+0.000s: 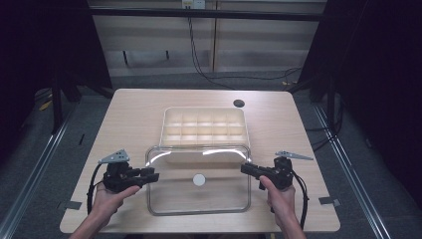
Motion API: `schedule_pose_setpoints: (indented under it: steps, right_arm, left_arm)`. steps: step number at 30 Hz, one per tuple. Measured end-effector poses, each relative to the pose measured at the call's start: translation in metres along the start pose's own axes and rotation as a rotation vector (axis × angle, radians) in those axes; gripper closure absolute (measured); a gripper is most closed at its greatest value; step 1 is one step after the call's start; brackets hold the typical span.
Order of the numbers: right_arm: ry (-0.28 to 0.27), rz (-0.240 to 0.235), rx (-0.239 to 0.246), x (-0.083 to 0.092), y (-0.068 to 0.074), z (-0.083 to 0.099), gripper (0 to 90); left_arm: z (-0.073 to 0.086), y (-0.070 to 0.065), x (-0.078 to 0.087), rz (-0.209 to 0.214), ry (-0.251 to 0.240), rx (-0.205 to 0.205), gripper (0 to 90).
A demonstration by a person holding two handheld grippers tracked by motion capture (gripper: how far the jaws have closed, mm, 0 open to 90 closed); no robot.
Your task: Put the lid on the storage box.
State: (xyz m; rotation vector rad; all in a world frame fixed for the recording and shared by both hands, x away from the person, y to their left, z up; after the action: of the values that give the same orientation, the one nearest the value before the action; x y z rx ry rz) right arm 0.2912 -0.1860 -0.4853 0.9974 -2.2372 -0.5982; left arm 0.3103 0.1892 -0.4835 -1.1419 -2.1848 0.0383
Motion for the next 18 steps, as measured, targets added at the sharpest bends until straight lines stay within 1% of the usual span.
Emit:
schedule_pose_setpoints:
  steps: [1,2,3,6,13,15,16,18]
  right_arm:
    - [0.000,0.001,0.006,0.000,0.001,-0.001,71.4]
    - [-0.004,-0.002,0.006,0.000,0.002,-0.002,71.4]
    - [-0.005,0.001,0.011,0.000,0.002,-0.003,71.4]
    - [-0.003,-0.001,0.013,0.000,0.004,-0.005,71.4]
    - [-0.033,0.000,0.032,0.002,0.008,-0.016,71.0]
    - [-0.038,0.001,0.037,0.003,0.009,-0.019,70.9]
    - [-0.040,0.002,0.037,0.003,0.009,-0.020,70.9]
    - [-0.044,0.002,0.037,0.003,0.009,-0.023,70.6]
  left_arm:
    - [-0.001,0.000,0.001,0.000,-0.004,-0.003,63.9]
    - [-0.001,0.000,0.001,0.000,-0.007,0.002,64.3]
    - [-0.002,0.000,0.002,-0.001,-0.007,-0.006,64.6]
    - [-0.004,0.000,0.004,-0.002,-0.014,-0.005,65.5]
    - [-0.015,-0.002,0.009,0.003,-0.038,-0.017,66.9]
    - [-0.018,-0.003,0.009,0.008,-0.050,-0.010,67.1]
    - [-0.019,-0.003,0.009,0.012,-0.047,-0.021,67.0]
    - [-0.022,-0.003,0.009,0.013,-0.054,-0.023,67.0]
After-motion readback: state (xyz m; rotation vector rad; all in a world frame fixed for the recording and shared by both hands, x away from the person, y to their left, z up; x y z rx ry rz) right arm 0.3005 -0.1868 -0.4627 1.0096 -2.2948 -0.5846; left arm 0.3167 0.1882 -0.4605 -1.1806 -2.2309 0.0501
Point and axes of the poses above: each handheld gripper's, and its own axes: x roughly backward along the jaws, z roughly out of its underside, y roughly to its left, the point moved 6 cm from there along -x, roughly forward along the jaws, and after that the axes turned 5 degrees about -z, right-handed, at the moved point
